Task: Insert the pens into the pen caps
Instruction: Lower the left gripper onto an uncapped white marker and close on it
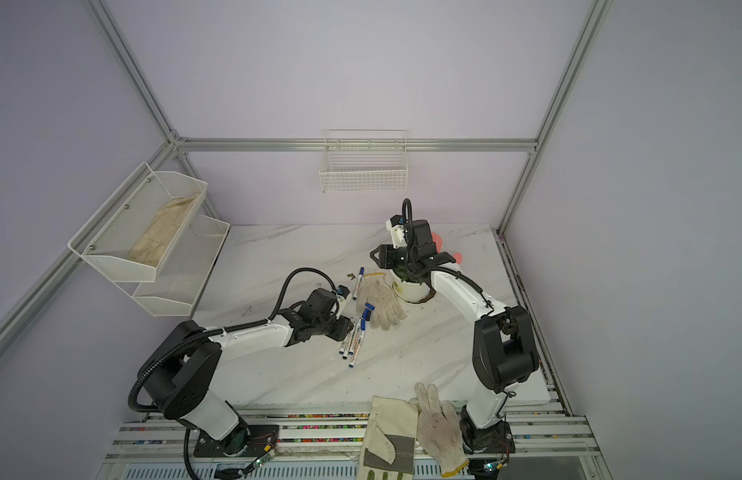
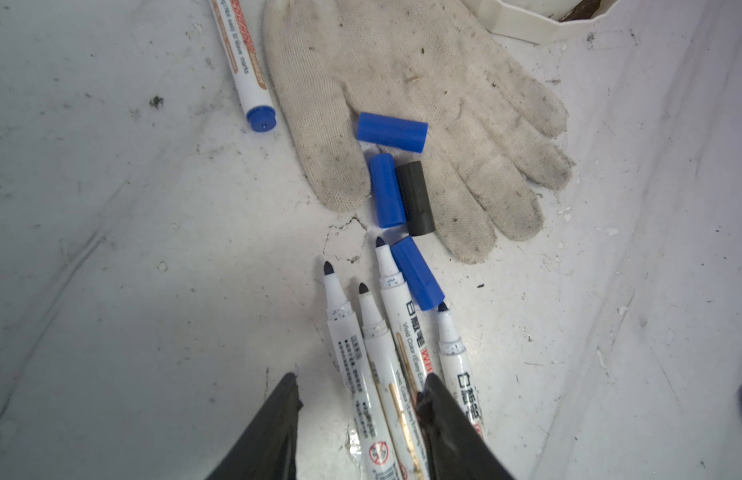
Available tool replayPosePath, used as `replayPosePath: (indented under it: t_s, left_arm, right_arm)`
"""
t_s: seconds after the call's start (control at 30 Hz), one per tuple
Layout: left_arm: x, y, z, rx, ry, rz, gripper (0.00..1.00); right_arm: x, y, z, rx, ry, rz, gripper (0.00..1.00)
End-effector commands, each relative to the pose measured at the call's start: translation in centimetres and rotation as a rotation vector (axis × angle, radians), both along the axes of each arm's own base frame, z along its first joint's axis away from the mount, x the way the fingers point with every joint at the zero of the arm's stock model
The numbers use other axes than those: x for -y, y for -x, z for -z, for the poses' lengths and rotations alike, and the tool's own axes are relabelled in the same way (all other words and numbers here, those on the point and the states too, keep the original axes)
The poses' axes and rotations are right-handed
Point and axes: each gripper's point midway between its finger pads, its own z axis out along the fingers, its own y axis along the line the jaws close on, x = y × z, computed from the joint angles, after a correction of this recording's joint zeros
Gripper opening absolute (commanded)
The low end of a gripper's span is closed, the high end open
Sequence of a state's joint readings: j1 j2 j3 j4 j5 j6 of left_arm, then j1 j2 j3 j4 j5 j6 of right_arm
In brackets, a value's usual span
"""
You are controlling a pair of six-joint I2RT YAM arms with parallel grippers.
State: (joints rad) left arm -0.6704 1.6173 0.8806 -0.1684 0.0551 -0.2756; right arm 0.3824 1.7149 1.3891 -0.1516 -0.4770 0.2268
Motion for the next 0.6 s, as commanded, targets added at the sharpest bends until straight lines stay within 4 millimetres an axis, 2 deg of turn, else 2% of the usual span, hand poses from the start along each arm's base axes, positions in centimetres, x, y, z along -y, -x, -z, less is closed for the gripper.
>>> replayPosePath:
  t_s: [0.0,0.4,0.57]
  left_arm:
    - [-0.5,1.0,0.5,-0.007,-0.022,0.02,0.47]
    - [-1.2,0.9,1.4,0.002,-0.102,-0.009,0.44]
    - [-0.7,1.4,1.9,-0.011,-0.12,0.017,0.44]
  right_arm:
    - [-0.1,0.0,0.0,0.003,0.01,-0.002,0.47]
    - [-0.2,0.1,-0.4,0.005,0.007,-0.009,0.46]
    - [-0.2,0.1,-0.5,0.007,0.006,-0.009,0.46]
